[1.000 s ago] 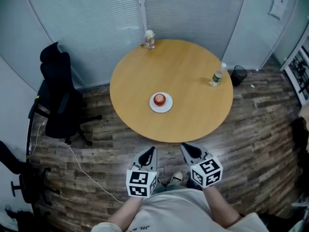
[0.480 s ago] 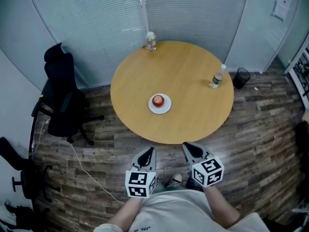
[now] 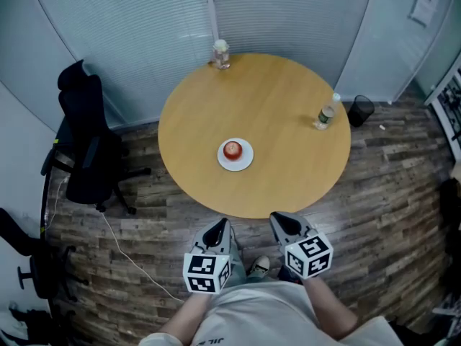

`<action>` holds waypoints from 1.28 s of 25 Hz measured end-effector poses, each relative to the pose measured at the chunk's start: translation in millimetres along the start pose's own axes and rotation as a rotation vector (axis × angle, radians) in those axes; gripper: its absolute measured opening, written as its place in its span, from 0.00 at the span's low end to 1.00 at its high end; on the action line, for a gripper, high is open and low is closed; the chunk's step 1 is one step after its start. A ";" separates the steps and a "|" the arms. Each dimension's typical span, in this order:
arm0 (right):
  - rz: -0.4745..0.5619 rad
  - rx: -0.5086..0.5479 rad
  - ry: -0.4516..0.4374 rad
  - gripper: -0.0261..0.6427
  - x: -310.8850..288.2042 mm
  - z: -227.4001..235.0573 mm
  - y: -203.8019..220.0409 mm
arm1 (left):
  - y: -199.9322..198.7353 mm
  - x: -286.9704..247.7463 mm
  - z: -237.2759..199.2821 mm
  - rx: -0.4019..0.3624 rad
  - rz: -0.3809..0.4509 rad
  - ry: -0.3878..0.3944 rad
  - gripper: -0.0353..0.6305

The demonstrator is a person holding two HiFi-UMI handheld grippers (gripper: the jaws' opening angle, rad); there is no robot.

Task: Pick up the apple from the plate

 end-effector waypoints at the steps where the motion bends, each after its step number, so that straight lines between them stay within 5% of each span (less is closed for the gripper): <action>1: 0.000 0.000 0.010 0.09 -5.4 3.9 -3.8 | -2.9 -7.9 -4.0 0.005 -0.003 0.010 0.06; 19: 0.047 -0.041 0.182 0.09 -128.1 48.0 -79.1 | -84.4 -112.7 -118.8 -0.070 0.006 0.139 0.06; 32: -0.002 -0.058 0.180 0.09 -141.2 79.7 -85.9 | -93.9 -146.0 -111.8 -0.060 -0.007 0.138 0.06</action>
Point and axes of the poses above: the fingertips, and each gripper's own axes: x backward along the fingers, z to its right, y out of its underside, the point moved 5 cm from there along x, backward along the fingers, and after that the axes turned 4 degrees about z, right-handed, at the moved point
